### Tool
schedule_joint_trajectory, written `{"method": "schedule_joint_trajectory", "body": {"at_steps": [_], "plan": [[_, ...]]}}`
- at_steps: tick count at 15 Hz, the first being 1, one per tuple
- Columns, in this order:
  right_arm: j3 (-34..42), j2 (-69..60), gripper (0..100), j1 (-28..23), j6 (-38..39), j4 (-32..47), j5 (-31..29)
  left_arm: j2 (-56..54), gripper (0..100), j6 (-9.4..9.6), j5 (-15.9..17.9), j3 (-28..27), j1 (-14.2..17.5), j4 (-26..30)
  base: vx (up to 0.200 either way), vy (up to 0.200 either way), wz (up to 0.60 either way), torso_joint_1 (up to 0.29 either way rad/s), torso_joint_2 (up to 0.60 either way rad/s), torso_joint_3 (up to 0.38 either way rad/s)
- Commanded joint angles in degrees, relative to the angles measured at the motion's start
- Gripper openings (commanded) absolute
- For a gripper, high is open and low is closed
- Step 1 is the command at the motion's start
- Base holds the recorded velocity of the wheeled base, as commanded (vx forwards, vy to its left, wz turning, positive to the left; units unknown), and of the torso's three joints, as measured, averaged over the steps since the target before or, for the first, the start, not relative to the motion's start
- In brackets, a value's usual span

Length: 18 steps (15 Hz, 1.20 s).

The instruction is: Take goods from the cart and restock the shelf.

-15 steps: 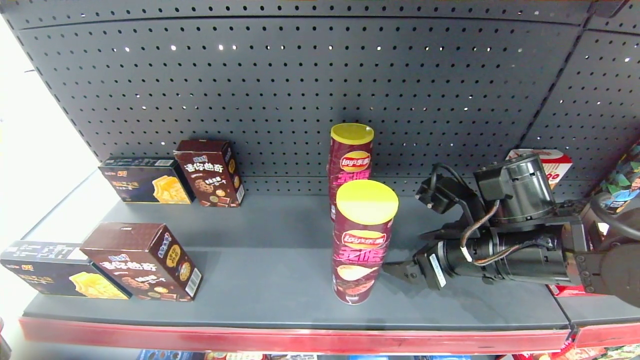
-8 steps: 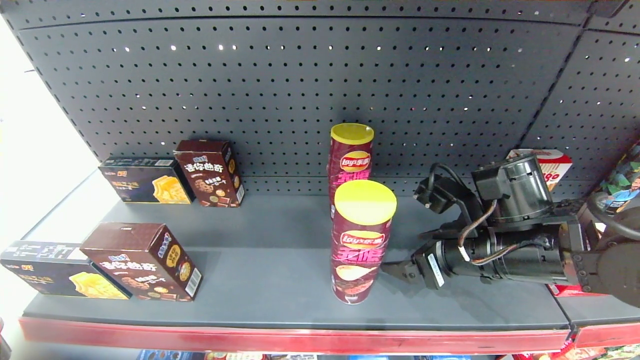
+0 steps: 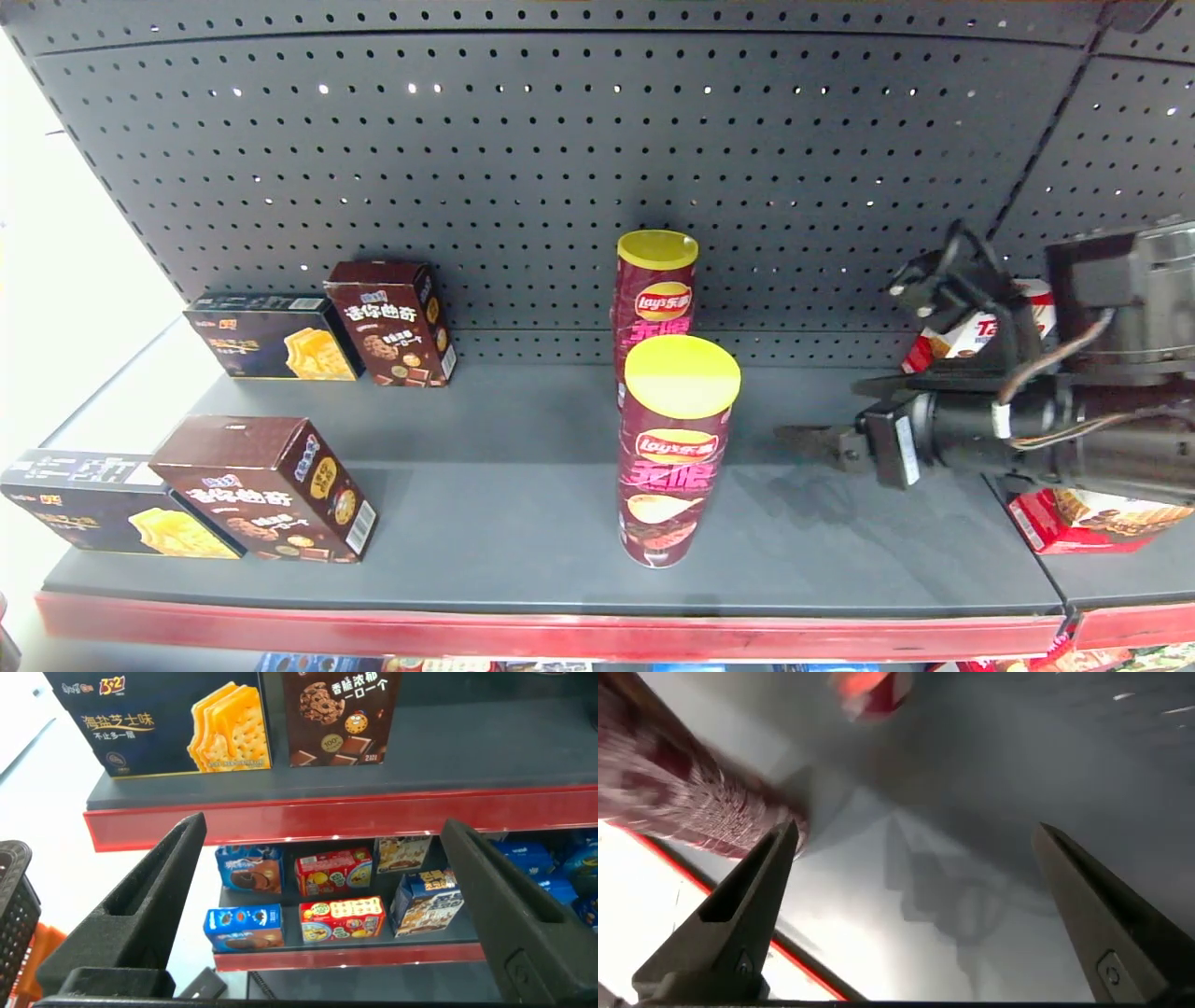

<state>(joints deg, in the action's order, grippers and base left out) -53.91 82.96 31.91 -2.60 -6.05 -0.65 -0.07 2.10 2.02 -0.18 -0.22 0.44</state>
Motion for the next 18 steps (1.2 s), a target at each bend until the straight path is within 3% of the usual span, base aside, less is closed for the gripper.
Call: {"method": "schedule_joint_trajectory", "body": {"at_steps": [1,3,4,5,8,11,14,18], "plan": [[6.5,-18.9,100,-8.9,0.0,0.0,-0.7,0.1,100,0.01,0.1,0.0,0.0,0.0,0.0,0.0,0.0,0.0,0.0,0.0],[14.2,-32.9,100,-19.3,0.0,0.2,-0.3,0.1,100,0.01,0.3,0.0,0.0,0.0,0.0,0.0,0.0,0.0,0.0,0.0],[14.2,-32.9,100,-19.3,0.0,0.2,-0.3,0.1,100,0.01,0.3,0.0,0.0,0.0,0.0,0.0,0.0,0.0,0.0,0.0],[24.0,-49.3,100,-25.7,0.0,0.7,-0.4,0.1,100,0.28,0.4,0.0,0.0,0.0,0.0,0.0,0.0,0.0,0.0,0.0],[35.4,-67.4,100,-28.1,-0.3,4.2,-0.1,0.1,100,0.45,1.1,-0.1,-0.2,0.4,0.0,0.0,0.0,0.0,0.0,0.0],[40.9,-77.9,100,-28.5,0.4,10.7,-0.9,0.1,100,0.54,1.1,-0.1,-0.1,0.4,0.0,0.0,0.0,0.0,0.0,0.0],[53.9,-77.9,100,-28.8,2.0,-0.5,-3.3,0.1,100,0.45,1.1,-0.1,-0.1,0.4,0.0,0.0,0.0,0.0,0.0,0.0],[53.9,-77.9,100,-28.9,1.5,5.9,1.7,0.1,100,0.36,1.0,-0.1,0.0,0.4,0.0,0.0,0.0,0.0,0.0,0.0]]}}
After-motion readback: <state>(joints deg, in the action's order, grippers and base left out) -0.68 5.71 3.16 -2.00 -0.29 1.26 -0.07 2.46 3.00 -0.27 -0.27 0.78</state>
